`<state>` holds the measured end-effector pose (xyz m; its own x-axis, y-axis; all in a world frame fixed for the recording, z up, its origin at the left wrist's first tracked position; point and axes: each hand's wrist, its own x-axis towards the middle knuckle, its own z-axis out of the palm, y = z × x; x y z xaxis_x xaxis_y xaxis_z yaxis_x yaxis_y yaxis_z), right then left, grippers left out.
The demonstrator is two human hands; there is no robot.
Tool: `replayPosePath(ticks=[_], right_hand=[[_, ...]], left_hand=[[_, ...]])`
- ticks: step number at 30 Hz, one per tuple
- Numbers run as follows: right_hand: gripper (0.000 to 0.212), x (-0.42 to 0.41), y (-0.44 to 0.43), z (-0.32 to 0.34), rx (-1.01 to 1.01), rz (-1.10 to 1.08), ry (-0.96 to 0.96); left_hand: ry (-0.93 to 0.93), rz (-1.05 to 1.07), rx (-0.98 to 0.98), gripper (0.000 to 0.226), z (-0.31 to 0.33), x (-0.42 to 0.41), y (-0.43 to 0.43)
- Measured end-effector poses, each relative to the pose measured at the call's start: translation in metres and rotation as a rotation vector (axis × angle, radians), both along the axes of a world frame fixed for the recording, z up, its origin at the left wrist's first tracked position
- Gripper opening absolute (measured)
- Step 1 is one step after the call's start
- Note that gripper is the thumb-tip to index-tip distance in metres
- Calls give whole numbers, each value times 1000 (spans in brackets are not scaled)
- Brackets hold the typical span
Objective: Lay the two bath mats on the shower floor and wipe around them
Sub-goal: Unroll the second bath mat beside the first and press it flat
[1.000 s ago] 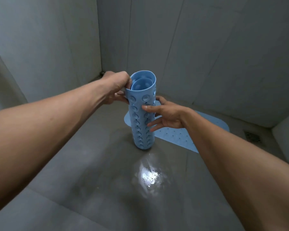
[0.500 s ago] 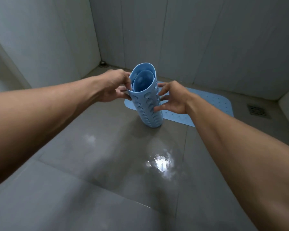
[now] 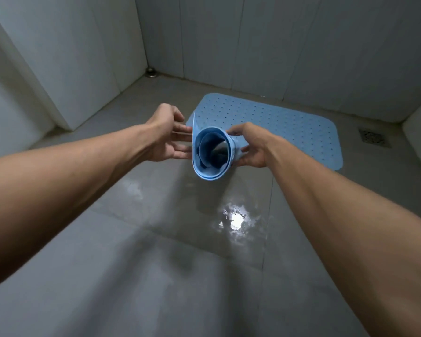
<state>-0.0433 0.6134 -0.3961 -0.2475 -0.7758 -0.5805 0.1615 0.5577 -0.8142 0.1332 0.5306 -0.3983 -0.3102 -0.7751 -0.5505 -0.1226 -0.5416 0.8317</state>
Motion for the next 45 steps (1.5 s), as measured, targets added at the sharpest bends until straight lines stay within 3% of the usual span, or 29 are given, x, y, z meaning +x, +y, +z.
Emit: replayPosePath(ticks=[4, 6, 11, 13, 16, 20, 25, 29, 33, 36, 39, 43, 45], right_hand=[[19, 13, 11, -25, 7, -52, -11], [8, 18, 12, -41, 17, -52, -8], [61, 31, 8, -95, 63, -25, 112], [67, 36, 7, -118, 46, -27, 203], [58, 49, 10, -149, 42, -25, 377], [57, 63, 14, -178, 33, 48, 624], [62, 64, 19, -194, 10, 75, 792], [69, 62, 19, -198, 13, 87, 788], [75, 53, 20, -199, 51, 62, 710], [73, 49, 21, -196, 65, 60, 693], [74, 49, 18, -192, 125, 91, 763], [83, 50, 6, -189, 238, 106, 799], [101, 46, 3, -189, 257, 81, 737]], left_hand=[[-90, -97, 54, 40, -21, 9, 0], [-145, -162, 71, 38, -35, 10, -1], [-285, -364, 162, 48, -72, 3, 0], [-327, -389, 182, 52, -91, -3, 2], [-349, -420, 172, 46, -116, -5, 8], [-448, -376, -8, 23, -153, 6, 8], [-704, -483, -396, 55, -180, 22, 11], [-826, -486, -548, 60, -189, 17, 8], [-912, -507, -554, 49, -207, 14, -2], [-1077, -587, -627, 37, -219, 11, 1], [-1124, -754, -754, 63, -234, 2, 0], [-1086, -1004, -623, 77, -254, -3, -5], [-1123, -1043, -608, 81, -256, -3, -12]])
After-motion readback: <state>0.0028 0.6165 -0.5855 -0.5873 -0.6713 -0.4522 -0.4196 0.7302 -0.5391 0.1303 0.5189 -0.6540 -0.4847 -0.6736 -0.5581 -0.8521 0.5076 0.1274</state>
